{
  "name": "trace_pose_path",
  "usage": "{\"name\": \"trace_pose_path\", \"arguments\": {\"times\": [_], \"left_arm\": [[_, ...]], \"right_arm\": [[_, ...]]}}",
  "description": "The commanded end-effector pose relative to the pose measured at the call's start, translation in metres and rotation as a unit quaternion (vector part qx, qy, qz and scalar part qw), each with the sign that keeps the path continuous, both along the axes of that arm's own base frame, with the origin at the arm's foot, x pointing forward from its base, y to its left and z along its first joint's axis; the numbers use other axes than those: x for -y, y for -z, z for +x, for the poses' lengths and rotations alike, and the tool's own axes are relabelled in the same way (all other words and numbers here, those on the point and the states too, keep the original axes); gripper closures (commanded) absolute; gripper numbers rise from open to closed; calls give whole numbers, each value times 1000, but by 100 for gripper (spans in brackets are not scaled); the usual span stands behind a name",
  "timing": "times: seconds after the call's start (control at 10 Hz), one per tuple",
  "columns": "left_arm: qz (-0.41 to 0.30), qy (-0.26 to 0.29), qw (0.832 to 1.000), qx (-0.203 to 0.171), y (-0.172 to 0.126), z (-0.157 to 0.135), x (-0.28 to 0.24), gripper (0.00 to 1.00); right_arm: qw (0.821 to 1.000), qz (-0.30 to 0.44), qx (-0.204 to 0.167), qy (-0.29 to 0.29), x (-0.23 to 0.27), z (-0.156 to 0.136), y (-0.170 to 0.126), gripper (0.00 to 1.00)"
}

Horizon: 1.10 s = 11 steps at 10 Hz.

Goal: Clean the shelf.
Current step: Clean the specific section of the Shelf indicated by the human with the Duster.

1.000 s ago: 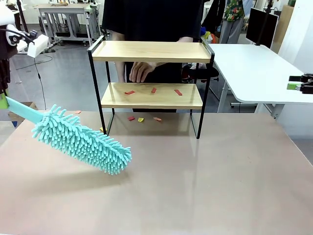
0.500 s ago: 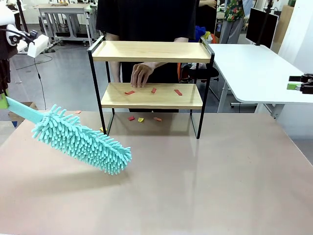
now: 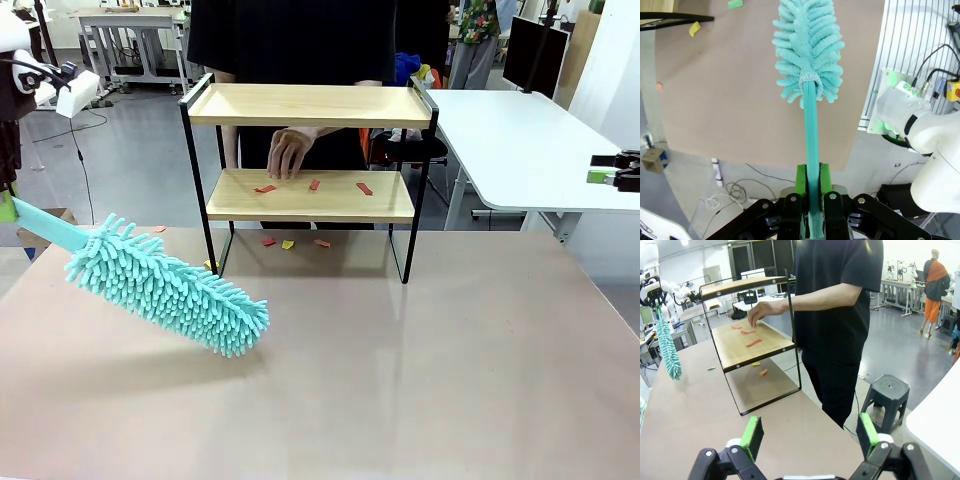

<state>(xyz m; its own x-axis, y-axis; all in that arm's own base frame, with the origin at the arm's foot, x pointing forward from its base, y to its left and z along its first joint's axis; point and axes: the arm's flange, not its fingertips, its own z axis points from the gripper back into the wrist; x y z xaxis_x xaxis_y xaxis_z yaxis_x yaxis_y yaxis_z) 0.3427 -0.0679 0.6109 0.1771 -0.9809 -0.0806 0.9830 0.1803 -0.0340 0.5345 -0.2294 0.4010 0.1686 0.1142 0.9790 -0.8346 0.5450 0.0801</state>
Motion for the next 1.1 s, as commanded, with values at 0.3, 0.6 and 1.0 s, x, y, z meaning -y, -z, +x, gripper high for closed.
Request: {"name": "trace_pose_path", "arguments": {"times": [0.3, 0.6, 1.0], "left_arm": [[-45, 8, 999, 6, -3, -1, 0, 87], [-147, 2, 989, 17, -9, -7, 12, 87], [-298, -137, 944, 32, -22, -17, 96, 87]], "right_arm": [[1000, -1, 3, -1, -3, 1, -3, 0], [1000, -1, 3, -1, -3, 1, -3, 0], [1000, -1, 3, -1, -3, 1, -3, 0]]}}
